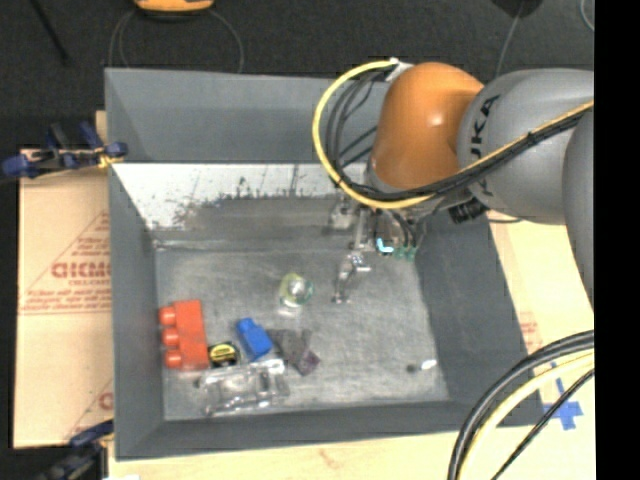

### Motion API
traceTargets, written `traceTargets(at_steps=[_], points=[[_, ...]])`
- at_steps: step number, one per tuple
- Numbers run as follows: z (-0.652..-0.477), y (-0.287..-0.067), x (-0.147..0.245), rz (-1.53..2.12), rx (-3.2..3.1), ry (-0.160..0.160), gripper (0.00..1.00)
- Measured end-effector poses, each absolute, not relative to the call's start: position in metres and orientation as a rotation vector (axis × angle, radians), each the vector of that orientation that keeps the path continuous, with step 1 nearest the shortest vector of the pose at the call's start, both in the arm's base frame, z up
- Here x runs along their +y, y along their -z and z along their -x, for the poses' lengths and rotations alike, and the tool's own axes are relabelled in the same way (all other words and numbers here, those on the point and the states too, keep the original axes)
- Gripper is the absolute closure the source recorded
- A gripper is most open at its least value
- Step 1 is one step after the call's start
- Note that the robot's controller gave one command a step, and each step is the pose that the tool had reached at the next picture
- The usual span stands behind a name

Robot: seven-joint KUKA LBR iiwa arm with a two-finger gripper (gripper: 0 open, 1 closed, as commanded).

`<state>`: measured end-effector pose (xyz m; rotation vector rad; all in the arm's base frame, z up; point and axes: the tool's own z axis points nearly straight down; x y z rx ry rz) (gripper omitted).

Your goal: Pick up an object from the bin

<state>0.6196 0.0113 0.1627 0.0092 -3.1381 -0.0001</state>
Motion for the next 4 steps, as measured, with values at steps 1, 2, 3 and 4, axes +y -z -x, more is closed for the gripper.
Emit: traceTargets(at_steps=[1, 2, 3, 4], points=[[-0.621, -0.168, 0.011, -0.009, -3.146, 0.001, 1.00], [-0.621, -0.168, 0.012, -0.009, -3.146, 0.001, 0.00], [-0.630, -0.171, -0.009, -0.378, -3.126, -0.003, 0.00], [-0.615, -0.104, 0.070, -0.468, -3.104, 0.007, 0.00]])
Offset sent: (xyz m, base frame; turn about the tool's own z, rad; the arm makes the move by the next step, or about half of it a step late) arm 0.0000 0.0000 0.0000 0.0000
